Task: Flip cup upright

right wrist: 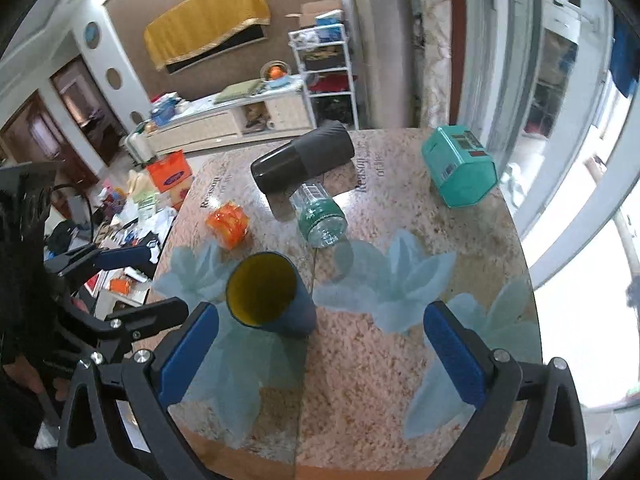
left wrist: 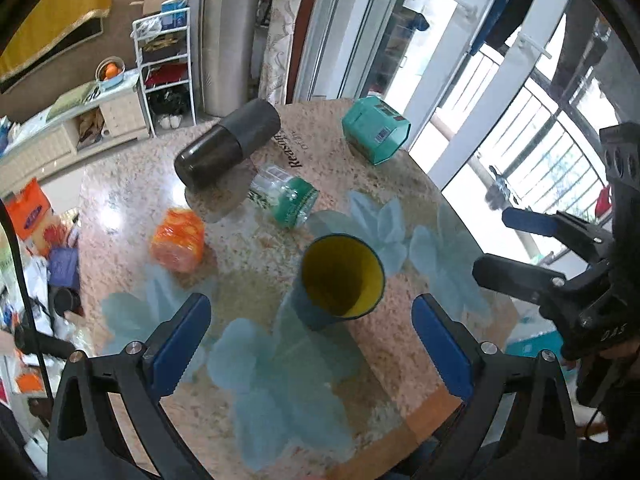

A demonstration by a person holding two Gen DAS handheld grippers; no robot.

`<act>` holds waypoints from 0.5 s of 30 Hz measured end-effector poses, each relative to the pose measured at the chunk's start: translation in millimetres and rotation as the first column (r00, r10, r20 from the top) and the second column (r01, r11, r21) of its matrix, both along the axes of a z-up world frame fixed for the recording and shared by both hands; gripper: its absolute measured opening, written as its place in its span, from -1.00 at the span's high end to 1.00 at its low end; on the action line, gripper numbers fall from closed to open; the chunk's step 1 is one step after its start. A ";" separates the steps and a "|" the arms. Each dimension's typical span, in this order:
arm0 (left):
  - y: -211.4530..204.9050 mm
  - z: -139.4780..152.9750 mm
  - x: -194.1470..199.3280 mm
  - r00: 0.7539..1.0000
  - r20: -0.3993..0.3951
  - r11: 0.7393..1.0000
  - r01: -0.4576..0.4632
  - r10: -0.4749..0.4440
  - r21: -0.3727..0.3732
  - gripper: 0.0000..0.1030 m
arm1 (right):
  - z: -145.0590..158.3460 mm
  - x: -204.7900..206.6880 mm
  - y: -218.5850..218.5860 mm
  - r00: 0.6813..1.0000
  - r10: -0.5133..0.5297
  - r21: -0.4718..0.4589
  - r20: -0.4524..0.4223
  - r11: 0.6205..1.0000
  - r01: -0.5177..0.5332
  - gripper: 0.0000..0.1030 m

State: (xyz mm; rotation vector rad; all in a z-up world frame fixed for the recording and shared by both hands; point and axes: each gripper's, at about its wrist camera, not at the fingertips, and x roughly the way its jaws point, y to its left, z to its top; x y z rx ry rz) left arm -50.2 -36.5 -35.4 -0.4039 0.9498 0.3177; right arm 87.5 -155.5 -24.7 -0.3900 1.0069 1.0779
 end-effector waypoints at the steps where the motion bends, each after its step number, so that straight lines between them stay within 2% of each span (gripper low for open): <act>1: 2.7 1.4 -2.2 1.000 -0.003 1.000 0.012 -0.012 0.002 -0.97 | 0.8 -2.1 2.6 1.000 -0.011 -0.021 0.005 1.000 0.011 -1.00; 3: 8.7 2.1 -5.3 1.000 -0.020 1.000 0.020 -0.020 -0.006 -0.97 | 1.3 -11.2 7.8 0.999 -0.020 -0.046 0.028 0.999 0.022 -1.00; 6: 16.8 3.5 -12.9 0.999 -0.038 0.998 0.037 -0.040 -0.059 -0.97 | -0.3 -23.7 12.2 0.998 -0.048 -0.073 0.047 0.996 0.052 -1.00; 15: 33.6 9.8 -37.3 0.997 -0.012 0.996 0.079 -0.079 -0.041 -0.97 | 1.4 -48.4 17.2 0.989 -0.126 -0.090 0.081 0.987 0.133 -1.00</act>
